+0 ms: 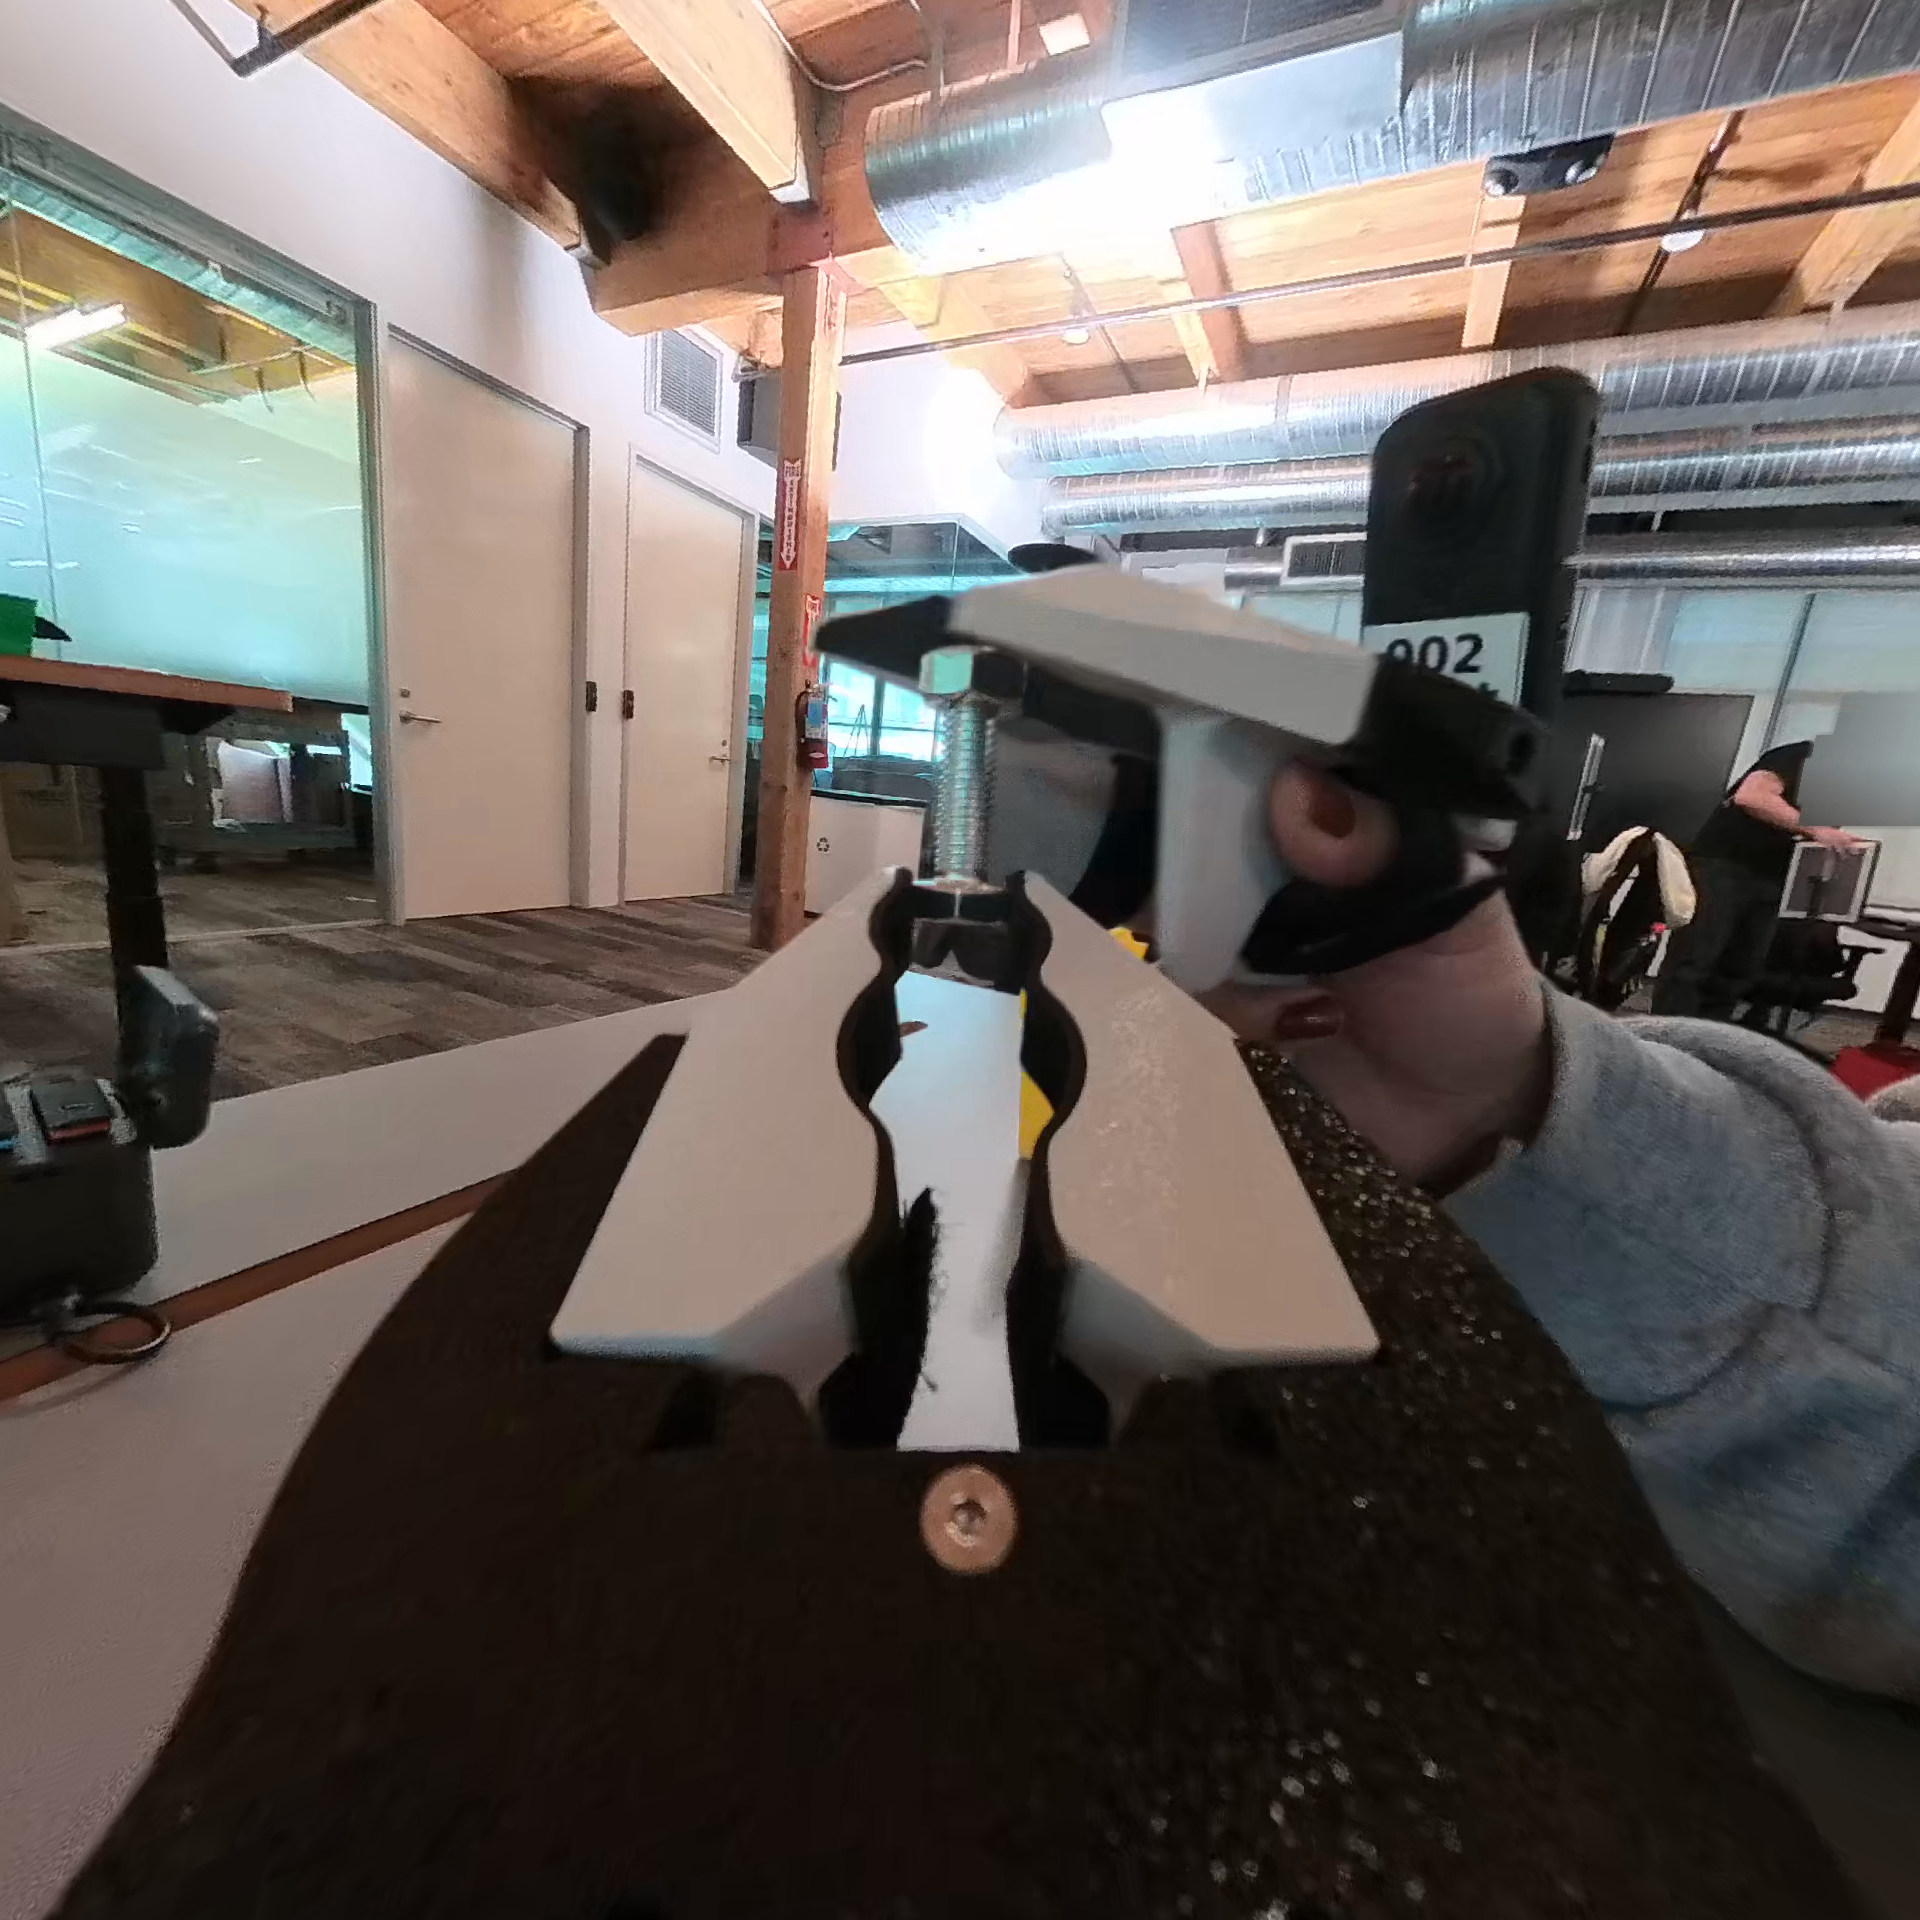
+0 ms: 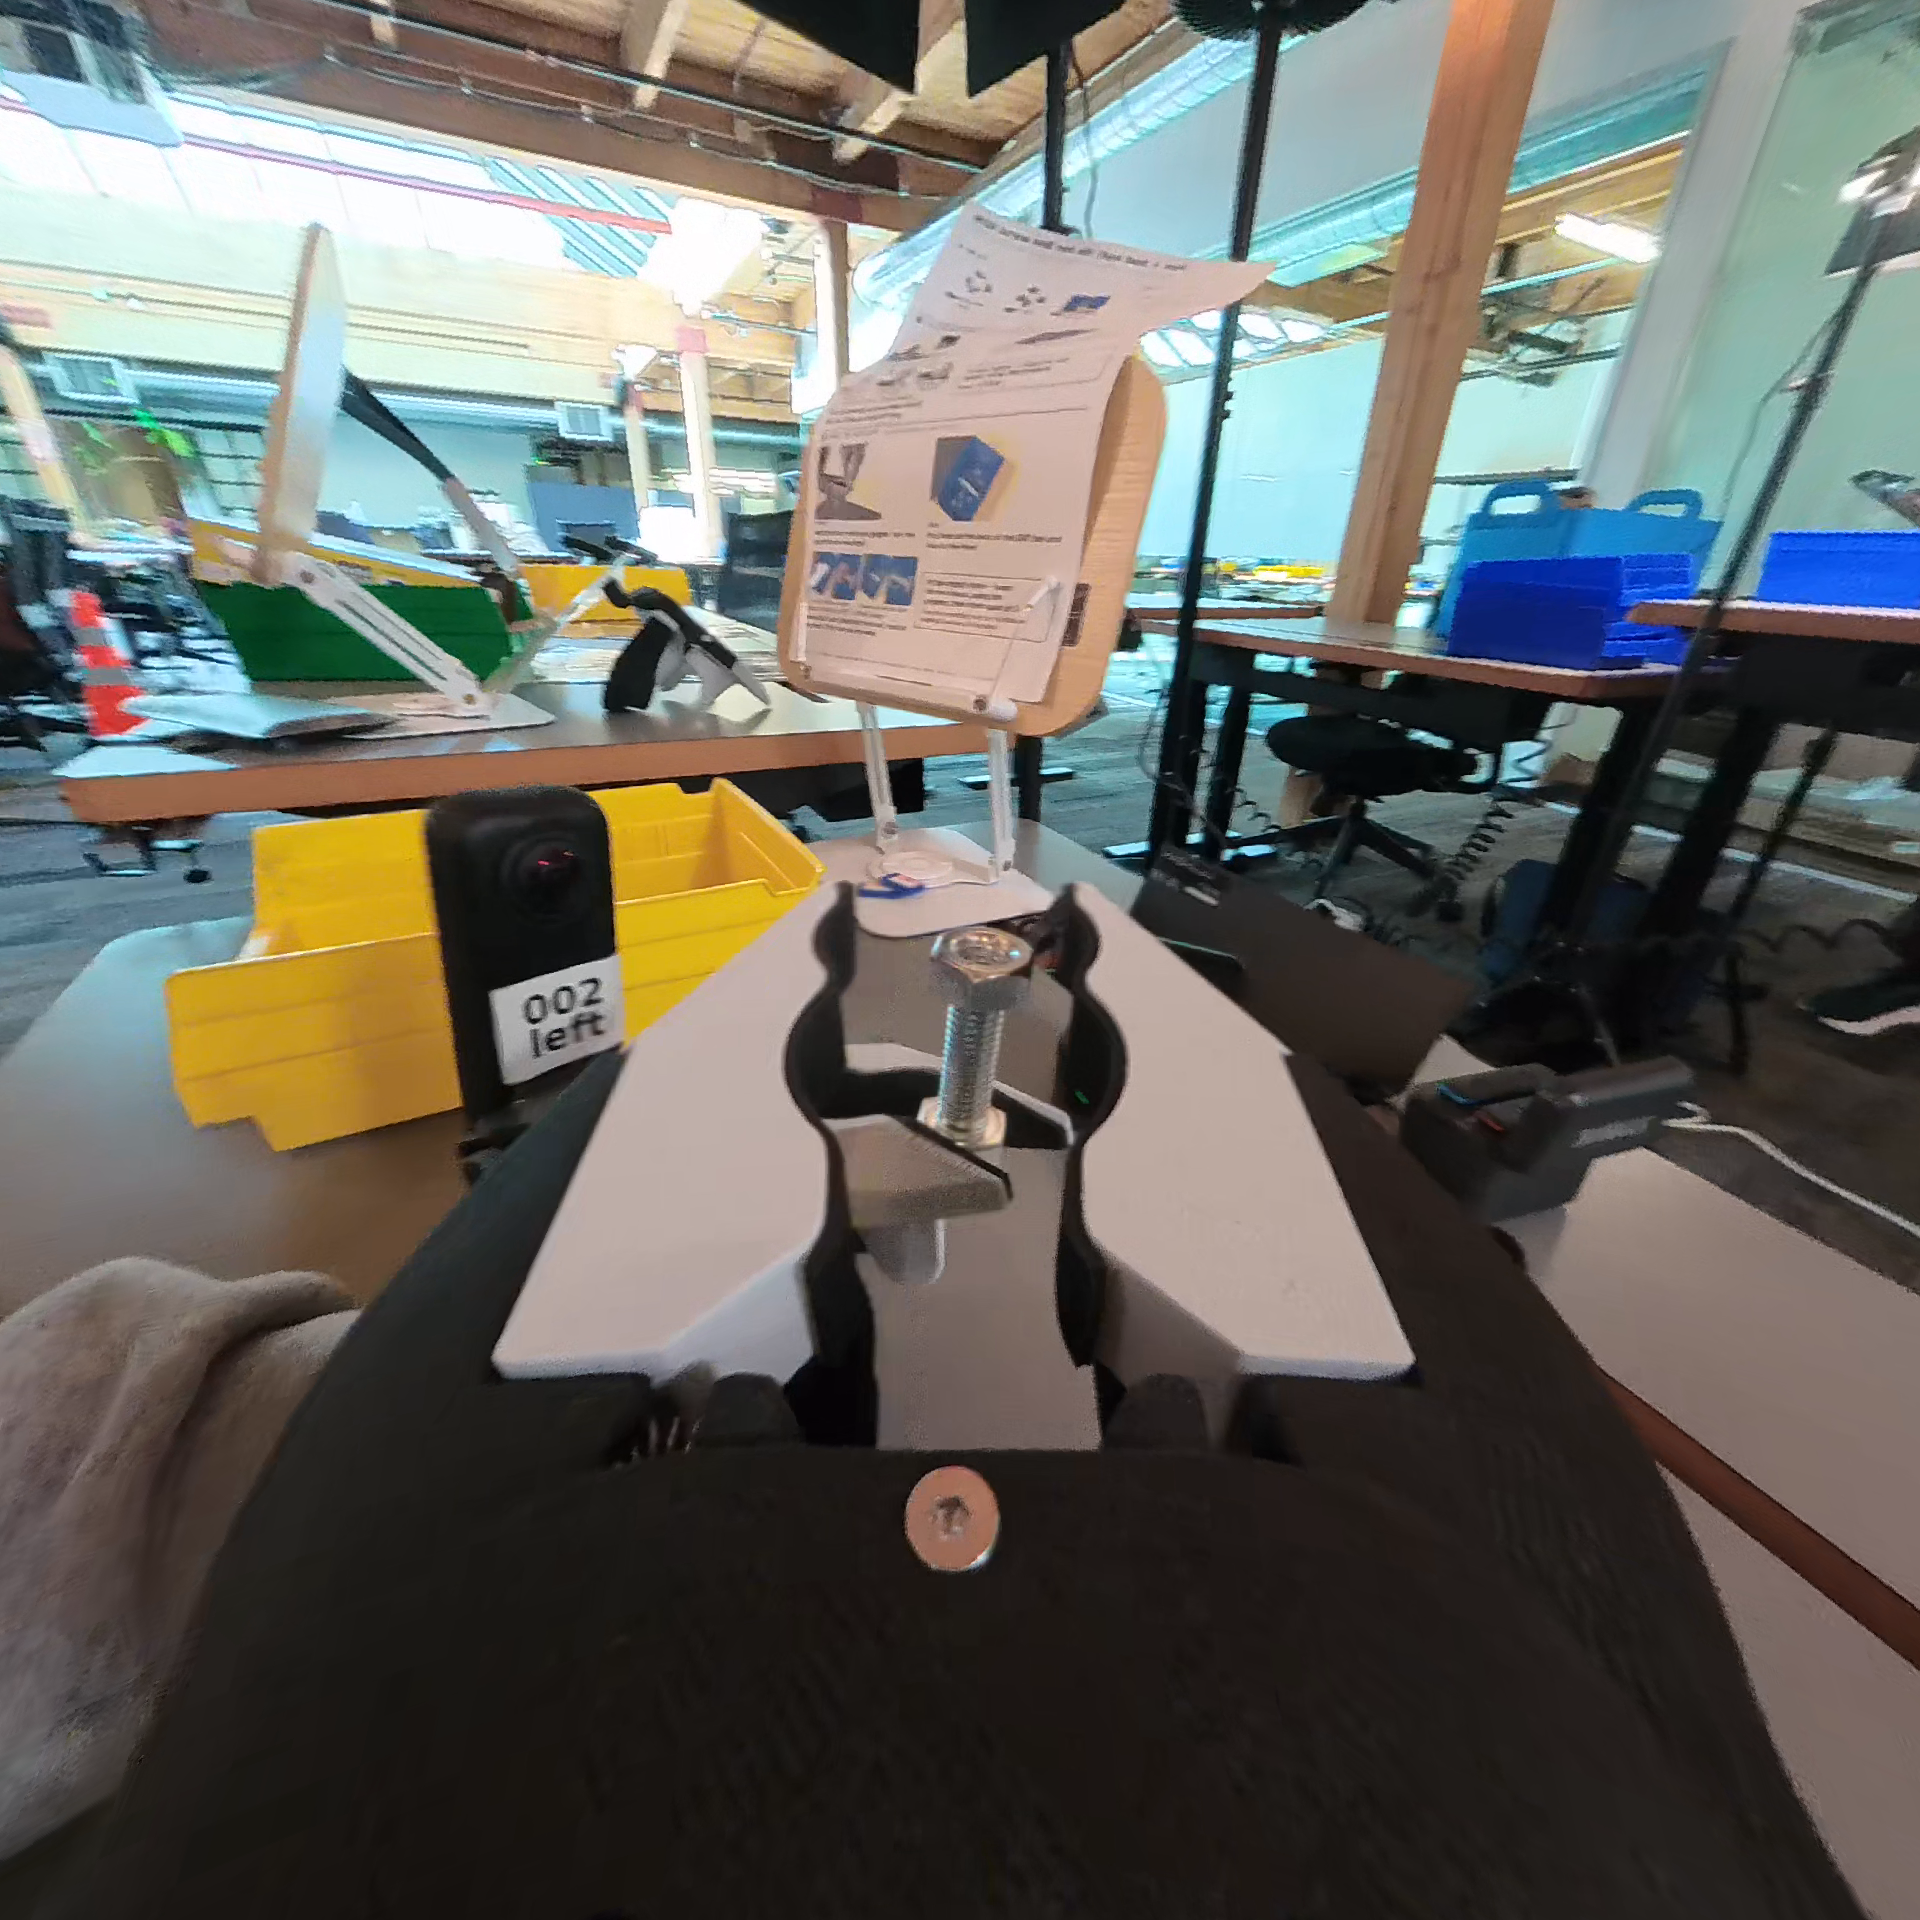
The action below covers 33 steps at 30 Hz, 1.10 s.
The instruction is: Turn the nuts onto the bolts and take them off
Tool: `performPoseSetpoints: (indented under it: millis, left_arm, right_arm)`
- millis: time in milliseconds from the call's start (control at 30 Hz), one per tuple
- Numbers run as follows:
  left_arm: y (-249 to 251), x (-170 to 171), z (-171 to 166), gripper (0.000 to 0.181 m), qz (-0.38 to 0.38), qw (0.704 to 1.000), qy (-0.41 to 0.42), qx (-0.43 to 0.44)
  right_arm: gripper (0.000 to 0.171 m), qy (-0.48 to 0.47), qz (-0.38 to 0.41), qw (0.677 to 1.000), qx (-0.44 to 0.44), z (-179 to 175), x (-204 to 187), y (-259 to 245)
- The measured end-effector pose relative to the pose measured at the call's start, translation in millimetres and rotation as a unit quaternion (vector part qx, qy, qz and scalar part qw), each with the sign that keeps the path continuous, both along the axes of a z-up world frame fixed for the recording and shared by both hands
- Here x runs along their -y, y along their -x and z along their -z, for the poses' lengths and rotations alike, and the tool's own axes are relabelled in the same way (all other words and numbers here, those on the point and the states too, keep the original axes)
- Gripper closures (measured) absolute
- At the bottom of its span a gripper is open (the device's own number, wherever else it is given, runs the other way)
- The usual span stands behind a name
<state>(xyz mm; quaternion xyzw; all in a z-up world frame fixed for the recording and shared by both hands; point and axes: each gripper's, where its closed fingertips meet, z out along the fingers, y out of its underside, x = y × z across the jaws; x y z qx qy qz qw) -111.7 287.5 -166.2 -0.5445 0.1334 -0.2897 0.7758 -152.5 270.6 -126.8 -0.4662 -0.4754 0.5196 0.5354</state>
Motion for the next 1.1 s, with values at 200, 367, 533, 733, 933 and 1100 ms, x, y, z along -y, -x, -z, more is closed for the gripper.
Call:
performPoseSetpoints:
  millis: [200, 367, 533, 733, 933, 1100]
  left_arm:
    - [-3, 3, 1, 0.165, 0.024, 1.0, 0.003, -0.01]
    - [6, -1, 2, 0.165, 0.005, 1.0, 0.013, 0.003]
    - [12, 0, 1, 0.166, 0.016, 0.999, 0.015, 0.024]
    - [3, -2, 4, 0.165, 0.028, 0.999, 0.02, 0.02]
    - [15, 0, 3, 0.166, 0.022, 0.999, 0.021, 0.029]
    - [-5, -1, 6, 0.165, 0.051, 0.998, 0.024, 0.009]
  right_arm:
    - [0.105, 0.001, -0.074, 0.996, 0.053, 9, 16, -2]
    - [0.099, -0.011, -0.093, 0.993, 0.068, 12, 22, -5]
    - [0.098, 0.004, -0.087, 0.995, 0.05, 7, 16, -8]
    - [0.088, -0.006, -0.103, 0.993, 0.054, 10, 25, -4]
    - [0.088, 0.003, -0.103, 0.994, 0.049, 8, 20, -9]
    - [0.084, 0.002, -0.118, 0.992, 0.053, 10, 28, -6]
